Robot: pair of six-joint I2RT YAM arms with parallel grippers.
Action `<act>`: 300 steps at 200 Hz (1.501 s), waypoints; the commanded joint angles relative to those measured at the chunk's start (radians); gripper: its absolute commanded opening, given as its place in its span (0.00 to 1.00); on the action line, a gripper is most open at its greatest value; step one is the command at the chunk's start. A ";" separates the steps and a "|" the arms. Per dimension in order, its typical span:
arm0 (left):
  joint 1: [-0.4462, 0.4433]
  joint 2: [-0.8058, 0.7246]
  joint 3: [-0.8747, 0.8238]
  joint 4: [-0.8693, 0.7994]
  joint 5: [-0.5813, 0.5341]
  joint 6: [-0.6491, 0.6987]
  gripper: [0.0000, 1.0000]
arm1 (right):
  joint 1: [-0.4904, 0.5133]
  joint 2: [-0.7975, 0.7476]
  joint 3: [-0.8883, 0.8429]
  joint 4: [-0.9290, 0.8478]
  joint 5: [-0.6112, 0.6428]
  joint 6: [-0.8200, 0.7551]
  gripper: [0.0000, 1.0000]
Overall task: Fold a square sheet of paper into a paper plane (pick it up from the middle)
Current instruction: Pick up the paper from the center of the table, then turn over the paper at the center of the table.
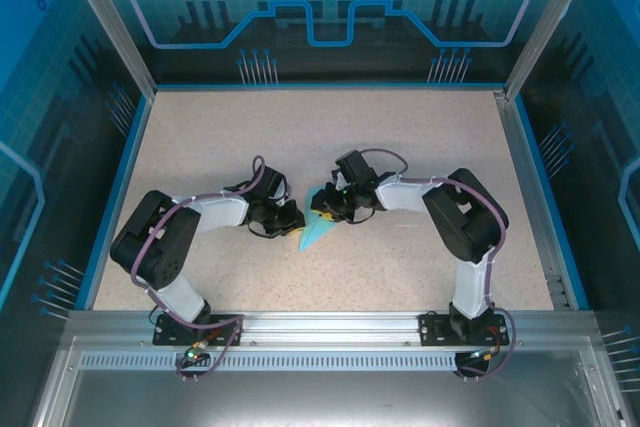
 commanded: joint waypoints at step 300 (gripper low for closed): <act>0.099 -0.279 -0.127 0.686 0.370 -0.328 0.38 | -0.203 -0.219 -0.082 0.493 -0.455 0.086 0.05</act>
